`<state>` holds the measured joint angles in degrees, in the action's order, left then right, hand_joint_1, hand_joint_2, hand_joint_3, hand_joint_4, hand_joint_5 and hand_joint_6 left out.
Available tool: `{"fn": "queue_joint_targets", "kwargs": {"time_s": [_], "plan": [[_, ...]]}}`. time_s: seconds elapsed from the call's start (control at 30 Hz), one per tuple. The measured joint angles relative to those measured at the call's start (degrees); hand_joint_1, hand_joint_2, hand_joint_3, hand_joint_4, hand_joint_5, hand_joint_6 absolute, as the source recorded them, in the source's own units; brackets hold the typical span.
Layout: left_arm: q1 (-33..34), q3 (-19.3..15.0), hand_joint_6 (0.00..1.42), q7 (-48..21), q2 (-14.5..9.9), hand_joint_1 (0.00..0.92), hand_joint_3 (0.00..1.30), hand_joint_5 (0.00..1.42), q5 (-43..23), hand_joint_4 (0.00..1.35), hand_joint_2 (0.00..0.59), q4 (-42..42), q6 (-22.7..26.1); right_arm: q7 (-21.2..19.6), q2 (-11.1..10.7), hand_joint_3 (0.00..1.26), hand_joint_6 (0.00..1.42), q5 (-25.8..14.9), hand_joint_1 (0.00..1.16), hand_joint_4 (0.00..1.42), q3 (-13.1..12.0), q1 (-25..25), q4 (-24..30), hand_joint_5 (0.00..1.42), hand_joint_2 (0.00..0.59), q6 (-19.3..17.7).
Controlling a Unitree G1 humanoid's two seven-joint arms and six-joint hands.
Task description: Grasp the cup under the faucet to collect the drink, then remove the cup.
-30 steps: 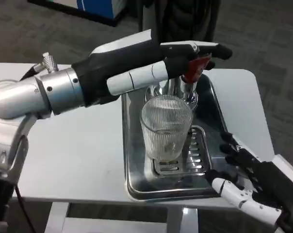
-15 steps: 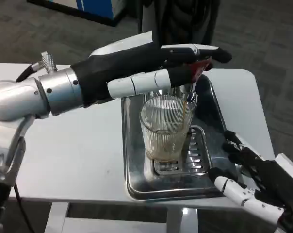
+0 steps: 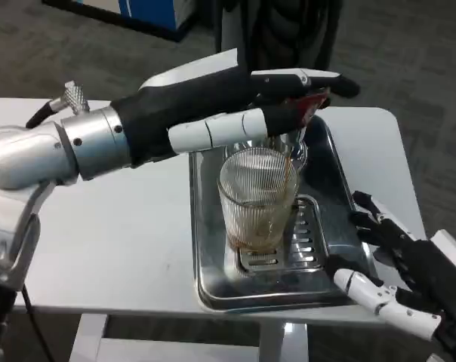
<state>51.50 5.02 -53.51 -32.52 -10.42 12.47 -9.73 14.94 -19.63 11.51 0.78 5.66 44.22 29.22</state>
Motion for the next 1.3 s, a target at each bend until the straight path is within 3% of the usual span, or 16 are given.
{"fn": "queue_joint_targets", "kwargs": {"time_s": [0.23, 0.47, 0.57, 0.83, 1.17, 1.3], "plan": [[-0.09, 0.14, 0.00, 0.22, -0.21, 0.000, 0.18, 0.08, 0.00, 0.05, 0.079, -0.05, -0.10, -1.30, 1.56, 0.02, 0.17, -0.63, 0.68, 0.07, -0.73, -1.03, -1.39, 0.10, 0.256, -0.68], [-0.17, 0.25, 0.00, 0.49, -0.33, 0.000, 0.18, 0.08, 0.02, 0.05, 0.079, -0.04, -0.32, -3.76, 4.21, 0.04, 0.24, -1.69, 0.80, 0.10, -1.30, -1.18, -2.19, 0.13, 0.204, -3.87], [-0.23, 0.32, 0.00, 0.70, -0.43, 0.000, 0.18, 0.08, 0.02, 0.05, 0.080, -0.03, -0.46, -5.26, 6.27, 0.04, 0.26, -1.88, 0.81, 0.11, -1.23, -1.17, -3.32, 0.14, 0.202, -5.07], [-0.35, 0.36, 0.00, 0.76, -0.69, 0.000, 0.18, 0.08, 0.04, 0.06, 0.081, -0.04, -0.68, -6.94, 9.09, 0.04, 0.27, -2.09, 0.83, 0.13, -0.07, -1.29, -6.05, 0.16, 0.196, -7.66], [-0.47, 0.45, 0.00, 0.97, -0.87, 0.000, 0.19, 0.08, 0.20, 0.06, 0.082, -0.15, -0.89, -9.13, 12.41, 0.04, 0.28, -2.29, 0.83, 0.13, 1.48, -3.97, -12.82, 0.18, 0.184, -13.86], [-0.88, 0.51, 0.00, 1.46, -0.88, 0.000, 0.19, 0.08, 0.60, 0.06, 0.082, -0.54, -0.99, -10.84, 14.11, 0.04, 0.28, -2.84, 0.84, 0.14, 1.65, -5.01, -16.16, 0.20, 0.179, -17.93]]}}
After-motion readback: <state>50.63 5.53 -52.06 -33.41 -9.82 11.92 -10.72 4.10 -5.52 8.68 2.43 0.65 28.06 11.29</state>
